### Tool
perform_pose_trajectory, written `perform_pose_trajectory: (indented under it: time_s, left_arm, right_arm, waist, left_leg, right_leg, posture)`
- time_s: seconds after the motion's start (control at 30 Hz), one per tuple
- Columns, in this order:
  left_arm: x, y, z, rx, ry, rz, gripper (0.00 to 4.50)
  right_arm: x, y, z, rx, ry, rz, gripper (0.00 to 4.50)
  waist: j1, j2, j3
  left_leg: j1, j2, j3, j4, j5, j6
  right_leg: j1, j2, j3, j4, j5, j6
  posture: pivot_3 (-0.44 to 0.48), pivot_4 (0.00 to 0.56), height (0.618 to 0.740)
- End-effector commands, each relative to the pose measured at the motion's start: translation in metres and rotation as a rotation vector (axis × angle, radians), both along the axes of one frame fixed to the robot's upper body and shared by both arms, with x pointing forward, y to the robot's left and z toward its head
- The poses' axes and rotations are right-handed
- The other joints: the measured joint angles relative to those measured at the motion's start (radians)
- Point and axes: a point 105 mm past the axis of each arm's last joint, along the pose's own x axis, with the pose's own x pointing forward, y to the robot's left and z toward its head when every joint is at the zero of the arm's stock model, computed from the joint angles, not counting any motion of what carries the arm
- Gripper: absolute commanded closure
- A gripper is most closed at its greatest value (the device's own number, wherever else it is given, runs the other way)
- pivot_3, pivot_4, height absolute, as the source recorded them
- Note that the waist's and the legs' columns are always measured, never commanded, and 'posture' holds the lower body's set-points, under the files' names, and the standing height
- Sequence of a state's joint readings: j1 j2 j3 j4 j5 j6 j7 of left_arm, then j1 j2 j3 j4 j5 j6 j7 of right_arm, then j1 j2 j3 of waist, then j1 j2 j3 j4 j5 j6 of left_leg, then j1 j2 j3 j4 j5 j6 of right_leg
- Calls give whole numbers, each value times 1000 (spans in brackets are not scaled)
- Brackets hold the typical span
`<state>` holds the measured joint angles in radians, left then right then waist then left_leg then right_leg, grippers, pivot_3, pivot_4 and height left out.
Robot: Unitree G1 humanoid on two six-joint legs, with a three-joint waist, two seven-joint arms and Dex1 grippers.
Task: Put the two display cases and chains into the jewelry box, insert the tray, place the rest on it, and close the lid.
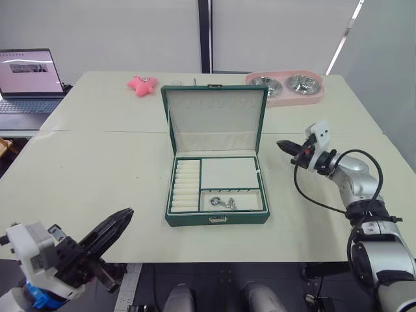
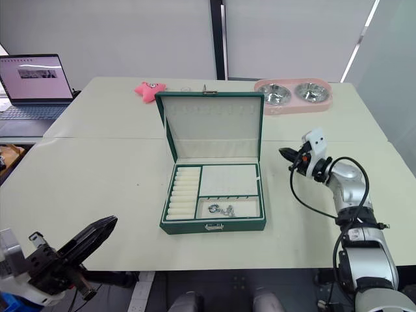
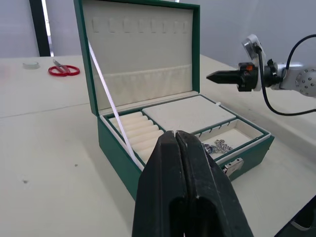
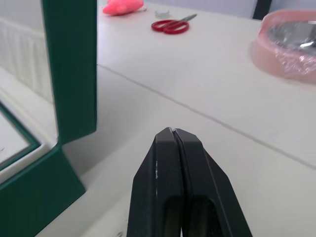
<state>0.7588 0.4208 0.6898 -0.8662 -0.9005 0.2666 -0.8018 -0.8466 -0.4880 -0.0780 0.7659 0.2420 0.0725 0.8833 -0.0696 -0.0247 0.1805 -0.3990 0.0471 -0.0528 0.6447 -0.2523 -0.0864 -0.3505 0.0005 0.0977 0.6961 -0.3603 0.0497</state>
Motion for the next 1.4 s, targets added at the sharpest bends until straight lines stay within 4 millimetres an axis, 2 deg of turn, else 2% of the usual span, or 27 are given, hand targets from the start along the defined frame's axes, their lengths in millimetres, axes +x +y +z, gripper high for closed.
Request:
perform_pose_trajectory:
  time_s: [0.03,0.1,0.23,0.57,1.27,1.4]
  left_arm:
    - [-8,5,6,38,-40,15,4500]
    - [-8,7,7,32,-52,33,4500]
    - [-4,-1,9,3,-75,28,4500]
    - [-14,0,-1,21,-40,32,4500]
    - [-16,0,-1,32,-39,32,4500]
    - [-14,0,0,35,-41,29,4500]
  right_arm:
    - [12,5,23,12,-79,-15,4482]
    - [17,10,29,18,-95,-10,4482]
    - [26,34,55,70,-139,38,4482]
    - [25,61,80,123,-180,142,4482]
    - [15,63,80,114,-164,248,4482]
    - [8,66,74,100,-132,311,4482]
  waist:
    - [-6,0,1]
    - [-10,1,1]
    - [-15,2,2]
    - [-17,4,3]
    - [-18,6,4]
    - [-17,6,4]
  left_leg:
    - [0,0,0,0,0,0]
    - [0,0,0,0,0,0]
    - [0,0,0,0,0,0]
    - [0,0,0,0,0,0]
    - [-1,0,0,0,0,0]
    - [-1,0,0,0,0,0]
  right_leg:
    - [0,0,0,0,0,0]
    - [0,0,0,0,0,0]
    - [0,0,0,0,0,0]
    - [-1,0,0,0,0,0]
    - [-1,0,0,0,0,0]
    - [-1,0,0,0,0,0]
  posture:
    - [0,150,740]
    - [0,150,740]
    - [0,150,740]
    - [0,150,740]
    - [0,150,740]
    - [0,150,740]
